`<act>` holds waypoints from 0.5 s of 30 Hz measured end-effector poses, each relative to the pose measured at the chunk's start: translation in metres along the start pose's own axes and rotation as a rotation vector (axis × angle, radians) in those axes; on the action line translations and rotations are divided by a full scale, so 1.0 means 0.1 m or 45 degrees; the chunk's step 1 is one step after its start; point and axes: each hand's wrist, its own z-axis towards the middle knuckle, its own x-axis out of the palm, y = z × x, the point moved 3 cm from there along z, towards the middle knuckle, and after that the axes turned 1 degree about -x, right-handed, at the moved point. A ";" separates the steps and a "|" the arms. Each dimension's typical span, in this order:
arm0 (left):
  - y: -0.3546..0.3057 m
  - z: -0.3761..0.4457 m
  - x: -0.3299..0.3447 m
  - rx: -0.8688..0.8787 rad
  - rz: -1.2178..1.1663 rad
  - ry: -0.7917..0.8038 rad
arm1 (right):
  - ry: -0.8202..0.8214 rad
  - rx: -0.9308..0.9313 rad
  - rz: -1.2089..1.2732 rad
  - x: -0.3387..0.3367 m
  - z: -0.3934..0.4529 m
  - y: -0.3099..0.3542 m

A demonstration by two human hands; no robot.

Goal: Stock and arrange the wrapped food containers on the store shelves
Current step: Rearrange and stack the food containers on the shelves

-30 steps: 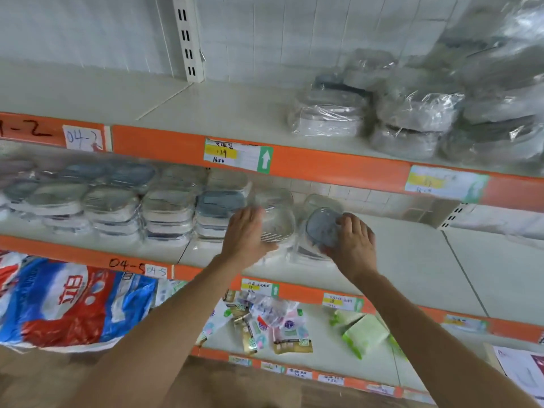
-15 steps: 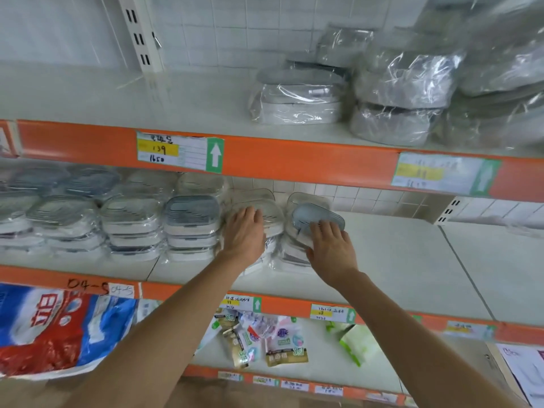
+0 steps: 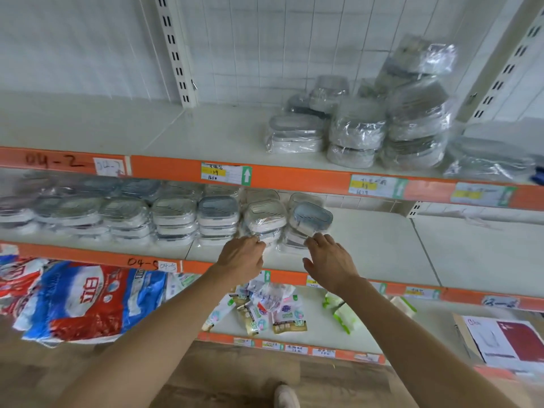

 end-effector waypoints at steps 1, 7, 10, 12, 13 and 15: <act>-0.02 -0.06 -0.11 0.030 0.005 -0.018 | -0.025 -0.004 0.004 -0.11 -0.07 0.04; -0.18 -0.15 -0.99 0.134 -0.071 -0.199 | -0.202 -0.016 0.000 -0.93 -0.31 0.12; -0.19 -0.04 -1.47 0.114 -0.225 -0.339 | -0.274 -0.024 -0.026 -1.36 -0.24 0.08; -0.17 0.07 -1.69 0.090 -0.279 -0.446 | -0.315 0.000 -0.010 -1.60 -0.16 0.03; -0.15 0.13 -1.77 0.089 -0.296 -0.489 | -0.342 0.012 0.007 -1.70 -0.11 0.01; -0.13 0.26 -1.85 0.104 -0.312 -0.529 | -0.384 0.022 0.009 -1.87 -0.01 -0.05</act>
